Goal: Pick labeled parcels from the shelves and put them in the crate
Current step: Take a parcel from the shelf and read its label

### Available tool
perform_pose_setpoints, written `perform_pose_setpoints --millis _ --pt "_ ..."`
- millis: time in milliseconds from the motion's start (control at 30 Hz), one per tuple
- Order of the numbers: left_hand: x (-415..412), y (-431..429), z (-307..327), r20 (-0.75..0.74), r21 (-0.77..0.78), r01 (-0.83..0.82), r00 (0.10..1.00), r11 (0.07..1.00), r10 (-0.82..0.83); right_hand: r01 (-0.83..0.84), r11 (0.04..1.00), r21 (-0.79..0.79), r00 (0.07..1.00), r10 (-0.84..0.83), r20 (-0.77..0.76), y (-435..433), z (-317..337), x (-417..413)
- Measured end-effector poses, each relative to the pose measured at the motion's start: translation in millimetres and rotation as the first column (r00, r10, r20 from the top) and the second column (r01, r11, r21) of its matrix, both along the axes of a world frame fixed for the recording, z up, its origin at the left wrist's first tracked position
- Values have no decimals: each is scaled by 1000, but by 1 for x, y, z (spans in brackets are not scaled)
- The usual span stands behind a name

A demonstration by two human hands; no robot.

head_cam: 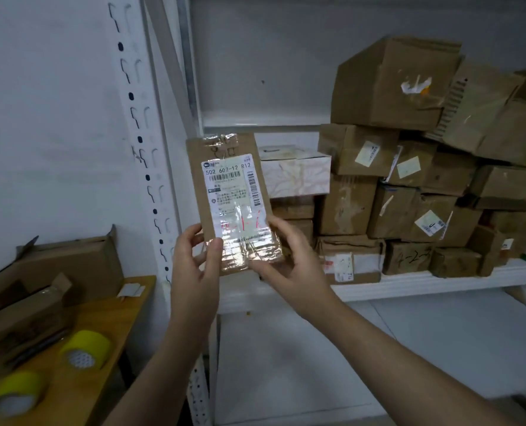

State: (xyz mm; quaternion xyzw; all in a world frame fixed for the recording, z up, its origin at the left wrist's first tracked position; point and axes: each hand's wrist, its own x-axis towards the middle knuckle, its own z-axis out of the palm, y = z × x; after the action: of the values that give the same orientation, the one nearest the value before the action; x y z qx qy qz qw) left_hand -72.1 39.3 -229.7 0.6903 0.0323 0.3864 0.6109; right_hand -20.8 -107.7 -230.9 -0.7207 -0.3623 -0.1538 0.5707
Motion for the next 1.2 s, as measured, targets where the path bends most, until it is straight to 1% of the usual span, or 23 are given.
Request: perform_pose_setpoints --millis 33,100,167,233,267,300,367,400,433,500,533,633,700,733,800,867,967,1033,1067,1100,1133,1167,1200 --pt "-1 6 -5 -46 19 -16 999 1000 17 -11 998 -66 1000 11 -6 4 -11 0" --pt "-1 17 -15 -156 115 -8 987 993 26 -20 988 -155 999 15 -35 11 -29 0" --pt "-1 24 -25 -254 234 78 967 969 -17 -8 984 -178 998 -3 -59 15 -44 2" --pt "-1 29 -33 -278 327 133 960 936 -39 7 983 -183 998 -18 -57 18 -54 6" --pt "0 33 -38 -271 400 118 963 909 -6 7 985 -175 998 -17 -52 20 -59 8" --pt "-1 35 -43 -258 496 94 965 863 44 2 988 -157 998 -11 -56 21 -62 9" --pt "0 39 -52 -195 709 23 967 704 165 7 992 -128 996 -18 -83 24 -65 13" --pt "2 41 -56 -160 775 -4 966 631 203 34 991 -133 995 -46 -85 26 -65 16" --pt "4 43 -58 -159 806 -8 960 591 230 77 985 -154 993 -90 -78 29 -66 19" --pt "14 48 -64 -198 837 15 940 547 278 157 963 -220 981 -177 -77 35 -70 27" --pt "19 50 -66 -204 866 29 932 499 299 180 948 -262 975 -208 -82 39 -73 31" --pt "35 55 -74 -151 958 47 920 282 361 218 902 -372 963 -262 -69 47 -81 41" --pt "44 56 -77 -105 980 32 920 196 378 211 897 -389 964 -257 -69 50 -82 46" --pt "47 55 -75 -100 985 38 922 169 374 189 898 -397 968 -238 -76 52 -82 48" --pt "53 54 -72 -124 988 80 924 134 361 125 900 -418 976 -186 -110 55 -80 51" --pt "62 58 -68 -136 987 94 923 132 361 110 895 -432 975 -181 -128 56 -79 52" --pt "77 65 -60 -179 983 140 889 122 423 174 870 -461 971 -229 -67 46 -70 54" --pt "83 67 -57 -217 976 189 868 107 446 204 868 -452 970 -242 -28 37 -61 53" --pt "84 66 -56 -231 973 200 864 117 447 218 868 -445 969 -247 -6 32 -56 52" --pt "84 63 -52 -236 971 193 868 140 438 238 866 -440 967 -254 22 27 -51 51" --pt "84 59 -47 -228 969 163 881 187 414 262 861 -435 963 -265 57 22 -45 51" --pt "83 54 -39 -198 962 107 907 251 371 295 858 -421 955 -278 103 16 -38 50" --pt "81 48 -29 -135 946 29 941 322 311 333 856 -395 943 -292 160 11 -31 50"
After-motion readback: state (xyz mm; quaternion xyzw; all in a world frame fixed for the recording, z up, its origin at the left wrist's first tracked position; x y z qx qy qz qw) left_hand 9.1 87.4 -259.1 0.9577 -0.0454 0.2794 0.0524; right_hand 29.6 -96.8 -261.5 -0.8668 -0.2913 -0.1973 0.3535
